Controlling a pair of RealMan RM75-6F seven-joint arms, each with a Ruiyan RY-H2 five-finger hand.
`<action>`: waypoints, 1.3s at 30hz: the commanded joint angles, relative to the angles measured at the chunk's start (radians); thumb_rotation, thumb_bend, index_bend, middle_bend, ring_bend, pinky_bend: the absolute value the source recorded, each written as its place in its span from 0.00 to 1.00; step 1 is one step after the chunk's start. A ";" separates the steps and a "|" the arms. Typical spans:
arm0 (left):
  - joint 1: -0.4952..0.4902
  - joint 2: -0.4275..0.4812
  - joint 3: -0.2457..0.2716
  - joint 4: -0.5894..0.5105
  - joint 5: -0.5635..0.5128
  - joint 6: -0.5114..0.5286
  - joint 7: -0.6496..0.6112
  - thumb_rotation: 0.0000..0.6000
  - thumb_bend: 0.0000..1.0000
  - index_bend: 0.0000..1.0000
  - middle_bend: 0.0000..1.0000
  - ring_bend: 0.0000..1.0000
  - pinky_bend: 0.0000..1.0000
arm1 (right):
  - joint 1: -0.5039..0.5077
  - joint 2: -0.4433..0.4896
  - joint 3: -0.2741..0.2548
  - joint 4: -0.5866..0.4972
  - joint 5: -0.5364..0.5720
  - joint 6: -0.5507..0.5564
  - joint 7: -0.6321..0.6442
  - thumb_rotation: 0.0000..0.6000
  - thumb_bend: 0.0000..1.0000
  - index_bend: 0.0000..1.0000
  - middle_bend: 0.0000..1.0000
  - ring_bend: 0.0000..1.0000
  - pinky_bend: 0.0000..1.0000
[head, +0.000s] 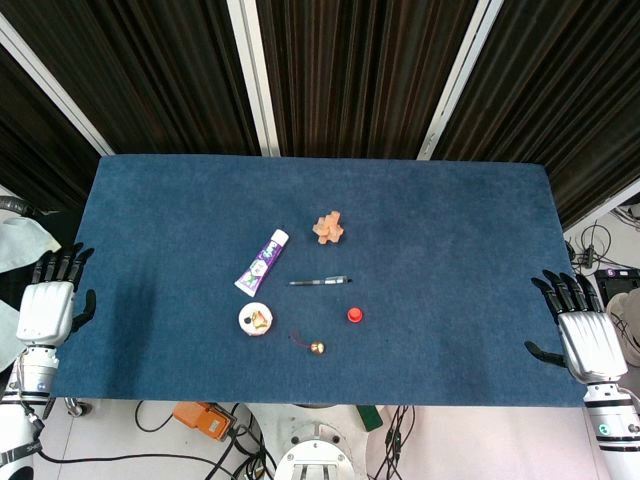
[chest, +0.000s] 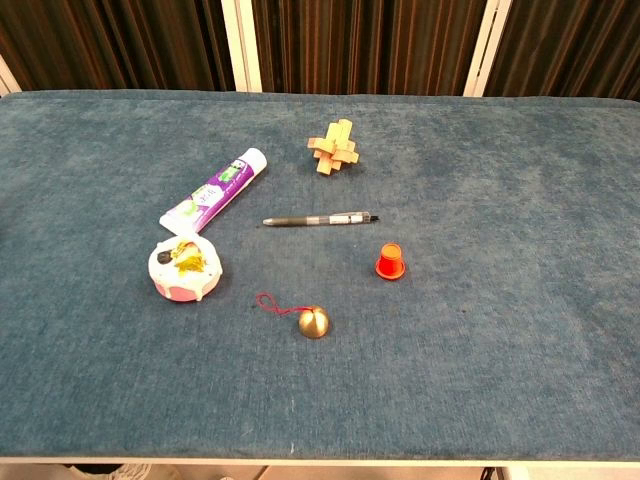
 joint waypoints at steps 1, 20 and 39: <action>0.001 0.001 -0.001 0.000 0.000 0.002 0.000 1.00 0.51 0.11 0.05 0.04 0.04 | -0.004 -0.001 0.004 -0.005 0.002 -0.002 -0.001 1.00 0.26 0.18 0.13 0.12 0.06; 0.022 0.012 0.003 -0.032 -0.001 0.036 0.018 1.00 0.51 0.11 0.05 0.04 0.04 | 0.058 -0.062 0.042 0.074 -0.021 -0.137 0.111 1.00 0.26 0.25 0.13 0.12 0.06; 0.023 0.022 -0.008 -0.038 -0.022 0.026 0.011 1.00 0.51 0.11 0.05 0.04 0.04 | 0.504 -0.402 0.168 0.281 0.012 -0.648 0.031 1.00 0.45 0.41 0.13 0.12 0.06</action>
